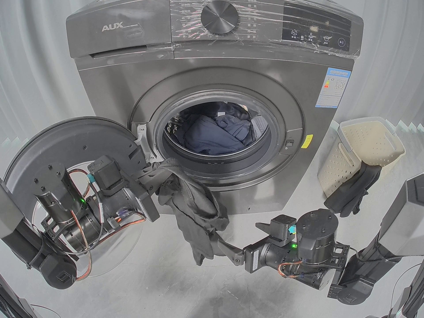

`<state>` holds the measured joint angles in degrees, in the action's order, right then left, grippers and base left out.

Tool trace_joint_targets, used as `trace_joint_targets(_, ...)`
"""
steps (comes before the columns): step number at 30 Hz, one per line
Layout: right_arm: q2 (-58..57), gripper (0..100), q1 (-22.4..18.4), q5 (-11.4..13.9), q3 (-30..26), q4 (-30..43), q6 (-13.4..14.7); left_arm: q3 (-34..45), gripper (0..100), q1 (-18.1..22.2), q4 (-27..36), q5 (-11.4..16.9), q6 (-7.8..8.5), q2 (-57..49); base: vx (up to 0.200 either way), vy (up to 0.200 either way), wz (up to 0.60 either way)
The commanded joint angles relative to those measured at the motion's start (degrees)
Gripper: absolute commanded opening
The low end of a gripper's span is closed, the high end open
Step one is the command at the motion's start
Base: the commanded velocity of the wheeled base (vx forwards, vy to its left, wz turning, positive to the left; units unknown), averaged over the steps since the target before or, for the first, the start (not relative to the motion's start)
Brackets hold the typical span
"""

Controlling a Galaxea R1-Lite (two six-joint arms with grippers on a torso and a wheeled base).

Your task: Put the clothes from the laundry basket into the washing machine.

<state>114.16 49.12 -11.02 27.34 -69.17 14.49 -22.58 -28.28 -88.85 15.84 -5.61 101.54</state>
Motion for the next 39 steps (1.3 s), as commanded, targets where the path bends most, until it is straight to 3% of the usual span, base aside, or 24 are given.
trace_joint_targets(1, 0.4, 100, 0.0, 0.2, 0.0, 0.0, 0.0, 0.0, 0, -0.2, 0.0, 0.0, -0.02, -0.1, 0.000, 0.000, 0.00)
trace_joint_targets(10, 4.0, 100, 0.0, 0.2, 3.2, -0.1, 0.0, 0.0, 0, -0.5, 0.0, 0.0, 0.07, -0.4, 0.000, 0.000, 0.00)
trace_joint_targets(28, 13.6, 100, 0.0, 1.0, 12.5, -7.5, -1.7, 0.1, 0, -0.3, 0.0, 0.1, 0.07, -0.5, 0.000, 0.000, 0.00)
trace_joint_targets(39, 13.7, 100, -0.1, 0.9, 13.3, -8.4, -1.7, 0.2, 0, -0.4, 0.0, 0.1, 0.07, -0.6, 0.000, 0.000, 0.00)
